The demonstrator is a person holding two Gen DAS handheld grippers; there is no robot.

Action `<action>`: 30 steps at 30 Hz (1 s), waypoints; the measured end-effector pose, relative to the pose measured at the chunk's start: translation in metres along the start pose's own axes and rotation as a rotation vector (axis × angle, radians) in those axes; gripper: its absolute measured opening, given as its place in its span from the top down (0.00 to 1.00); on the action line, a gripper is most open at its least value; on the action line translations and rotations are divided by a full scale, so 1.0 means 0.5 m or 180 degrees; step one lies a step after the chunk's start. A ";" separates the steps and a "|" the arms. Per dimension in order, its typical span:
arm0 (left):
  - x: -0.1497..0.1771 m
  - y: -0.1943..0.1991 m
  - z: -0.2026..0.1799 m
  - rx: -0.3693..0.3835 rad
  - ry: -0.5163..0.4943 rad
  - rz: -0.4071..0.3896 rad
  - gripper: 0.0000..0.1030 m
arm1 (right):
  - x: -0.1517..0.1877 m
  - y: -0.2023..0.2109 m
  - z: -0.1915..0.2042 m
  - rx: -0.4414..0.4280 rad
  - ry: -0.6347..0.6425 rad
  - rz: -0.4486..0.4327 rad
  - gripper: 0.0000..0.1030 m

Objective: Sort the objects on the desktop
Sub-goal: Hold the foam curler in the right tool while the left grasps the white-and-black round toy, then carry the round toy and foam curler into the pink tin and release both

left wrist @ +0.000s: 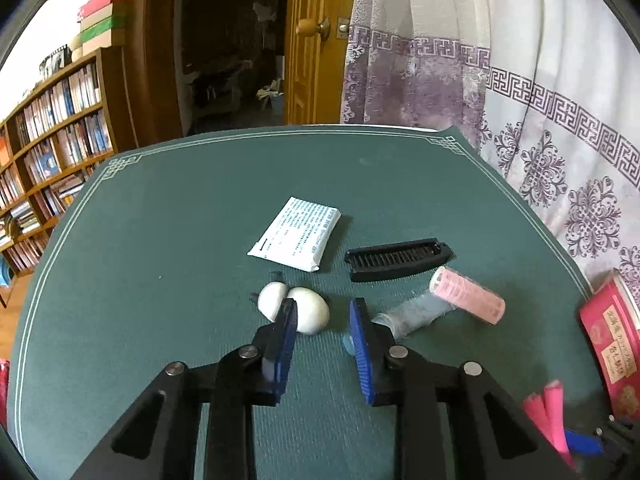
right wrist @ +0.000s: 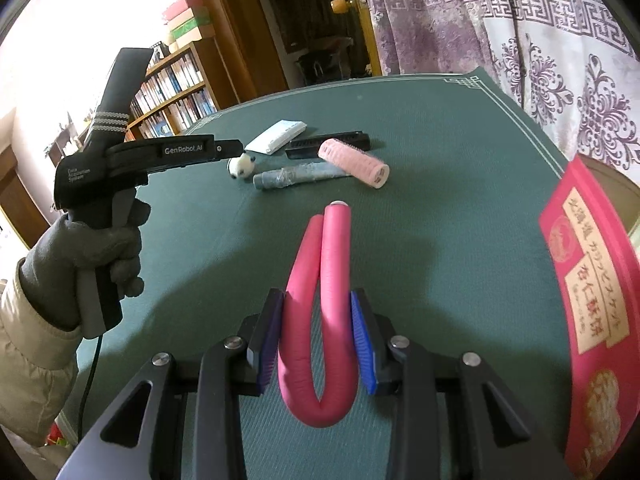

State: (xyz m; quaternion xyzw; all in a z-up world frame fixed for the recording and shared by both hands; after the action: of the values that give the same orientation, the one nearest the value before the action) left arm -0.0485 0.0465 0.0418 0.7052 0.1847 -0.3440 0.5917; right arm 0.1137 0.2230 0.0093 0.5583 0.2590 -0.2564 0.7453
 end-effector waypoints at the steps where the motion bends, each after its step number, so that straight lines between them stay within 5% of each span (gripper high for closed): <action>1: 0.002 -0.004 0.004 -0.0026 0.0032 0.0015 0.48 | 0.002 0.001 0.000 0.0008 -0.0007 0.0007 0.64; 3: 0.000 -0.013 0.016 -0.0080 0.0152 -0.0031 0.16 | 0.008 0.003 0.000 0.0023 -0.0020 0.0014 0.64; 12: -0.005 -0.102 0.048 -0.0198 0.0296 0.0151 0.16 | 0.013 0.006 -0.011 0.0082 -0.0077 0.0042 0.64; 14: -0.003 -0.124 0.054 -0.0157 0.0344 0.0303 0.25 | 0.013 0.001 -0.014 0.0091 -0.0094 0.0062 0.64; 16: -0.005 -0.120 0.054 -0.0106 0.0342 0.0263 0.42 | 0.013 -0.003 -0.017 0.0097 -0.0108 0.0077 0.64; 30: 0.001 0.000 -0.053 0.0280 0.0080 0.0027 0.42 | -0.007 0.090 -0.041 0.0159 -0.0208 -0.0276 0.64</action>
State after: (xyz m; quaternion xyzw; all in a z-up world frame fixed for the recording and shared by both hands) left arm -0.0410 0.0720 0.0431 0.7356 0.1739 -0.3404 0.5593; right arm 0.1395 0.2540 0.0382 0.5562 0.2519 -0.3130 0.7274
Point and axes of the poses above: each gripper's, at about its wrist camera, not at the fingertips, and y roughly against the way its jaws point, z to its left, x to its underside, the point moved 2 cm from there along -y, roughly the way its jaws point, and after that the axes turned 1 degree about z, right-handed, at the moved point
